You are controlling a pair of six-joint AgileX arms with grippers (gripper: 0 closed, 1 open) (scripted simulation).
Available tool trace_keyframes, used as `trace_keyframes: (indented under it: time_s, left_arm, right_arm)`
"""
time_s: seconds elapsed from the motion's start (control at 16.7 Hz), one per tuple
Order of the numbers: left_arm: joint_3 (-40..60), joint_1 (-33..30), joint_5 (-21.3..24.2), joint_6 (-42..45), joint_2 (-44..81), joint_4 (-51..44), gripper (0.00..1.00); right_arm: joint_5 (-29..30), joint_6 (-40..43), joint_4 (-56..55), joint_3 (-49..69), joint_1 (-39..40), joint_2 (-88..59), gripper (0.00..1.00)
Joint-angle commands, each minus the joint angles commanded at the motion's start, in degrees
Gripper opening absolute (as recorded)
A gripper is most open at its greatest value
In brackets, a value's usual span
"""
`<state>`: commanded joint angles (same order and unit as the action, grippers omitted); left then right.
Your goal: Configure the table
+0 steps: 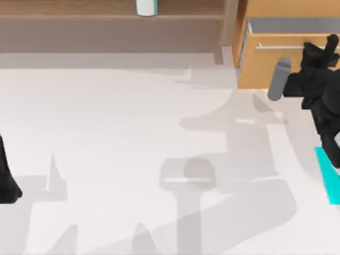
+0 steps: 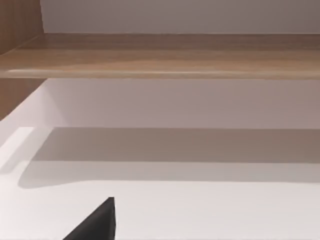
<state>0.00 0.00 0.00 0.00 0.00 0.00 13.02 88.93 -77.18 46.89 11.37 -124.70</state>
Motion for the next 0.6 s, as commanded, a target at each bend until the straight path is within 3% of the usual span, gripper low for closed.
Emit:
trace_keyframes:
  time_s: [0.24,0.6]
  left_arm:
    - [0.0,0.0,0.0,0.0,0.0,0.0,1.00]
    - [0.0,0.0,0.0,0.0,0.0,0.0,1.00]
  right_arm:
    - [0.1,-0.2,0.7,0.6,0.1,-0.3,0.00]
    - [-1.4,-0.1,6.8,12.2,-1.1,-5.3,0.00]
